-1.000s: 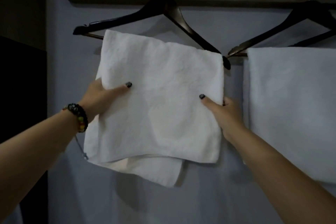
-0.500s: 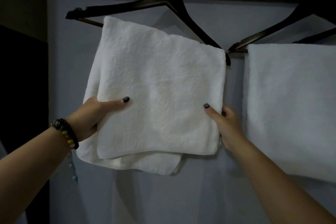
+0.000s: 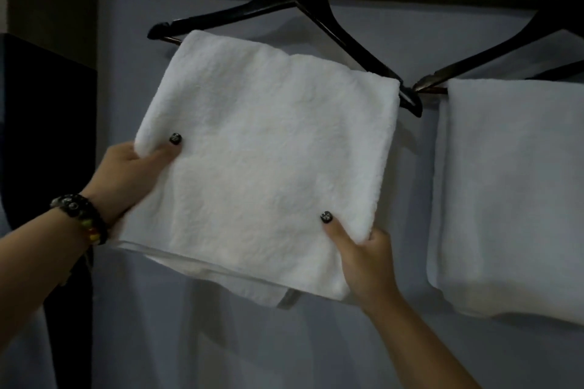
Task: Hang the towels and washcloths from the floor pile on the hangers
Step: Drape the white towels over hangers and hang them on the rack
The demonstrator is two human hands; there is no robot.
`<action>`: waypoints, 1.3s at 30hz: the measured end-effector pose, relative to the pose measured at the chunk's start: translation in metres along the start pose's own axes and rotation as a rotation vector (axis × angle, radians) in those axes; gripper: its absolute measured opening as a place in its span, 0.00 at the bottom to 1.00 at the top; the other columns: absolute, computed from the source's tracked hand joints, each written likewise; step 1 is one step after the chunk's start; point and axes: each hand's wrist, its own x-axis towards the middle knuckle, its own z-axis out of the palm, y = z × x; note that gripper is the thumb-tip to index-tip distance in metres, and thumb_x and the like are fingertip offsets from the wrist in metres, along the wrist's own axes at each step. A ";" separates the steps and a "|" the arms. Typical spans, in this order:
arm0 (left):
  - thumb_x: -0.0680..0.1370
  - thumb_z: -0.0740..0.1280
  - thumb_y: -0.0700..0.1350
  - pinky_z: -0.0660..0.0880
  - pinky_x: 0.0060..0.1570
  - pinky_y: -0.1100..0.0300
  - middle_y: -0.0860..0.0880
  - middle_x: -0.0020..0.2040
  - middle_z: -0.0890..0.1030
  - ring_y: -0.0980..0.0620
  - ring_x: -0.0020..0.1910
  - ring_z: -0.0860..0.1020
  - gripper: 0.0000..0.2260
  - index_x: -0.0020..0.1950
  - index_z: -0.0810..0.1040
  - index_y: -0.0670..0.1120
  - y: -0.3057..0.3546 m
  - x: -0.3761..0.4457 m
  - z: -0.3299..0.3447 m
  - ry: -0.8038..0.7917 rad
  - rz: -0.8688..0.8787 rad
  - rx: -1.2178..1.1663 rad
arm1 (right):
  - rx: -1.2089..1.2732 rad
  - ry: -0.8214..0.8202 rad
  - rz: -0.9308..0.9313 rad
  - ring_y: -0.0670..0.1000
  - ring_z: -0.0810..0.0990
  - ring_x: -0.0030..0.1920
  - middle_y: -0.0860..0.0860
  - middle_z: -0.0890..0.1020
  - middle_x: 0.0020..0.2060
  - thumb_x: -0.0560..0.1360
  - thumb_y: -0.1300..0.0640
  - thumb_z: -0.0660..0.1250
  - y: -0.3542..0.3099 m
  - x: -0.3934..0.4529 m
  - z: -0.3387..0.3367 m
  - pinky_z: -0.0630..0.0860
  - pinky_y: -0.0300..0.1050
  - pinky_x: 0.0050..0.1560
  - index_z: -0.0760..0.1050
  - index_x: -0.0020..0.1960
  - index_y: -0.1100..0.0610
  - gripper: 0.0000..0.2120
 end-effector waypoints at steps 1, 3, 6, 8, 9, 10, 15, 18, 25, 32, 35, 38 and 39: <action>0.74 0.70 0.58 0.78 0.40 0.56 0.50 0.36 0.84 0.49 0.38 0.81 0.17 0.44 0.81 0.44 -0.005 0.004 -0.001 0.035 0.028 0.035 | -0.005 -0.002 -0.014 0.41 0.84 0.43 0.42 0.86 0.41 0.70 0.57 0.74 0.001 -0.003 0.004 0.78 0.33 0.39 0.82 0.47 0.55 0.07; 0.74 0.68 0.60 0.76 0.38 0.57 0.49 0.40 0.82 0.50 0.39 0.80 0.19 0.47 0.80 0.43 -0.014 0.013 -0.003 0.084 0.083 0.111 | 0.002 -0.015 -0.014 0.41 0.84 0.43 0.42 0.86 0.41 0.70 0.57 0.74 0.004 -0.007 0.012 0.78 0.34 0.40 0.82 0.47 0.54 0.06; 0.73 0.67 0.64 0.77 0.40 0.56 0.48 0.47 0.82 0.49 0.43 0.81 0.22 0.53 0.79 0.46 -0.024 0.029 -0.006 0.016 0.063 0.136 | 0.014 -0.019 0.000 0.42 0.84 0.45 0.43 0.86 0.43 0.71 0.56 0.73 0.012 -0.008 0.020 0.79 0.36 0.43 0.82 0.48 0.54 0.06; 0.74 0.67 0.61 0.79 0.47 0.51 0.48 0.44 0.83 0.46 0.44 0.81 0.16 0.48 0.80 0.49 -0.026 0.037 -0.005 -0.060 -0.023 0.055 | 0.020 -0.019 0.008 0.43 0.84 0.47 0.44 0.86 0.44 0.72 0.57 0.72 0.016 -0.008 0.024 0.78 0.35 0.43 0.82 0.50 0.55 0.07; 0.74 0.68 0.60 0.79 0.46 0.52 0.50 0.40 0.84 0.46 0.43 0.81 0.15 0.46 0.80 0.49 -0.028 0.041 -0.005 -0.089 -0.062 0.024 | 0.037 -0.024 0.022 0.43 0.84 0.46 0.45 0.86 0.44 0.73 0.58 0.72 0.018 -0.007 0.026 0.78 0.35 0.42 0.82 0.49 0.56 0.06; 0.74 0.68 0.60 0.78 0.43 0.54 0.52 0.36 0.84 0.46 0.43 0.81 0.15 0.45 0.80 0.49 -0.028 0.045 -0.006 -0.114 -0.084 0.006 | 0.058 -0.035 0.035 0.44 0.84 0.46 0.46 0.86 0.43 0.73 0.59 0.71 0.019 -0.006 0.026 0.78 0.35 0.41 0.82 0.48 0.56 0.04; 0.44 0.77 0.71 0.81 0.34 0.56 0.48 0.40 0.86 0.48 0.37 0.84 0.44 0.49 0.81 0.44 -0.032 0.057 -0.022 -0.293 -0.203 -0.084 | 0.113 -0.109 0.039 0.47 0.85 0.45 0.51 0.86 0.41 0.70 0.57 0.70 0.022 -0.001 0.024 0.78 0.37 0.40 0.81 0.44 0.60 0.07; 0.38 0.78 0.69 0.80 0.30 0.57 0.47 0.40 0.86 0.49 0.35 0.84 0.46 0.48 0.81 0.44 -0.035 0.057 -0.025 -0.405 -0.225 -0.121 | 0.078 -0.123 0.034 0.48 0.85 0.45 0.51 0.86 0.42 0.68 0.54 0.69 0.026 0.003 0.021 0.78 0.37 0.41 0.82 0.45 0.60 0.10; 0.40 0.78 0.70 0.79 0.30 0.59 0.48 0.40 0.86 0.50 0.36 0.84 0.46 0.48 0.80 0.42 -0.057 0.037 -0.006 -0.458 -0.208 -0.188 | 0.003 -0.043 0.023 0.52 0.85 0.44 0.54 0.86 0.41 0.68 0.54 0.74 0.031 0.001 -0.014 0.81 0.44 0.41 0.83 0.40 0.60 0.08; 0.42 0.75 0.73 0.79 0.30 0.60 0.50 0.39 0.86 0.51 0.36 0.84 0.46 0.49 0.80 0.44 -0.064 0.035 0.000 -0.404 -0.164 -0.187 | -0.206 0.018 -0.095 0.45 0.83 0.40 0.51 0.85 0.39 0.71 0.43 0.72 0.030 -0.024 -0.009 0.78 0.40 0.38 0.80 0.41 0.57 0.15; 0.41 0.77 0.71 0.79 0.29 0.60 0.51 0.38 0.86 0.52 0.35 0.84 0.45 0.49 0.79 0.45 -0.064 0.038 -0.006 -0.400 -0.175 -0.225 | -0.409 0.160 -0.218 0.45 0.81 0.37 0.52 0.82 0.33 0.68 0.37 0.65 0.031 -0.034 0.006 0.78 0.47 0.38 0.79 0.41 0.47 0.14; 0.40 0.77 0.71 0.79 0.28 0.59 0.51 0.38 0.85 0.52 0.34 0.84 0.46 0.51 0.79 0.46 -0.066 0.044 -0.012 -0.403 -0.168 -0.267 | -0.486 0.255 -0.348 0.53 0.82 0.41 0.41 0.81 0.33 0.71 0.37 0.63 0.024 -0.058 0.041 0.78 0.56 0.47 0.80 0.41 0.50 0.17; 0.40 0.77 0.71 0.79 0.28 0.59 0.51 0.37 0.85 0.53 0.34 0.84 0.46 0.51 0.79 0.47 -0.066 0.045 -0.014 -0.406 -0.163 -0.268 | -0.487 0.267 -0.370 0.55 0.82 0.43 0.35 0.79 0.33 0.72 0.36 0.63 0.020 -0.066 0.053 0.78 0.59 0.50 0.80 0.42 0.52 0.20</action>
